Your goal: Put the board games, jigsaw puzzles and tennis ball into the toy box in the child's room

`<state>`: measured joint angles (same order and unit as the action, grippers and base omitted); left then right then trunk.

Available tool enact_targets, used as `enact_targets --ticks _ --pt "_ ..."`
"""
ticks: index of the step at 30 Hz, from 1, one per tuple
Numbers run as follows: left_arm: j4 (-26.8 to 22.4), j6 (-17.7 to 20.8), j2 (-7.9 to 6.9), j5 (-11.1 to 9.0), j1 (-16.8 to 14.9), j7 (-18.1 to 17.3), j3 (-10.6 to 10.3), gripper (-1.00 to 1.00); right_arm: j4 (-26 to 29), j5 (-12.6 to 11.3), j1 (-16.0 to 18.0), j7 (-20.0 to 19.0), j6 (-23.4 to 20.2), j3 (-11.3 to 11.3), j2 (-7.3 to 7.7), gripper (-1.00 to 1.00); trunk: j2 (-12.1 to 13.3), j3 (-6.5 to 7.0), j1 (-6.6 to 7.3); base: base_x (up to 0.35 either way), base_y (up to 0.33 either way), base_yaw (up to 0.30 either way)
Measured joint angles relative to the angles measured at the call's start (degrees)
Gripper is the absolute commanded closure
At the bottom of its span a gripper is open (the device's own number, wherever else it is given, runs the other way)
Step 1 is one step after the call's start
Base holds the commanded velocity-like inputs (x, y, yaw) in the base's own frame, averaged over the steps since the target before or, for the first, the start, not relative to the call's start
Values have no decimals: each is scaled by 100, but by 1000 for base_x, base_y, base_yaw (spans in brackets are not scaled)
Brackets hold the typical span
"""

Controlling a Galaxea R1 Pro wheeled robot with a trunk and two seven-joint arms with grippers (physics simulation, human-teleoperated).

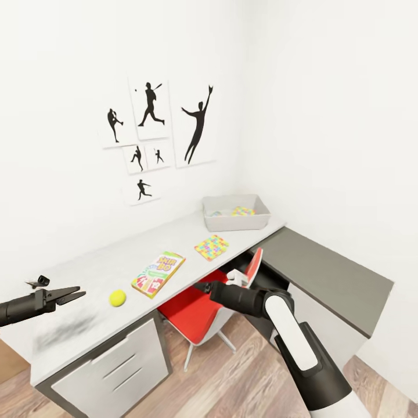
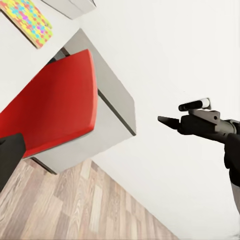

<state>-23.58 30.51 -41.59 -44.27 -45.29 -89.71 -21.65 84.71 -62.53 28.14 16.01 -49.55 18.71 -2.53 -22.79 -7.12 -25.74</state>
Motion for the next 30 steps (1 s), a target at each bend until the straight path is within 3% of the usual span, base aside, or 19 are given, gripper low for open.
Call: enact_targets --ticks 13,30 --pt "2 -6 0 -2 1 0 1 -100 5 0 0 0 0 1 -5 -100 0 85 0 8 102 -172" --pt "1 -9 -9 -3 2 0 1 -100 4 0 0 0 -1 2 -9 -100 1 98 0 1 4 -14"
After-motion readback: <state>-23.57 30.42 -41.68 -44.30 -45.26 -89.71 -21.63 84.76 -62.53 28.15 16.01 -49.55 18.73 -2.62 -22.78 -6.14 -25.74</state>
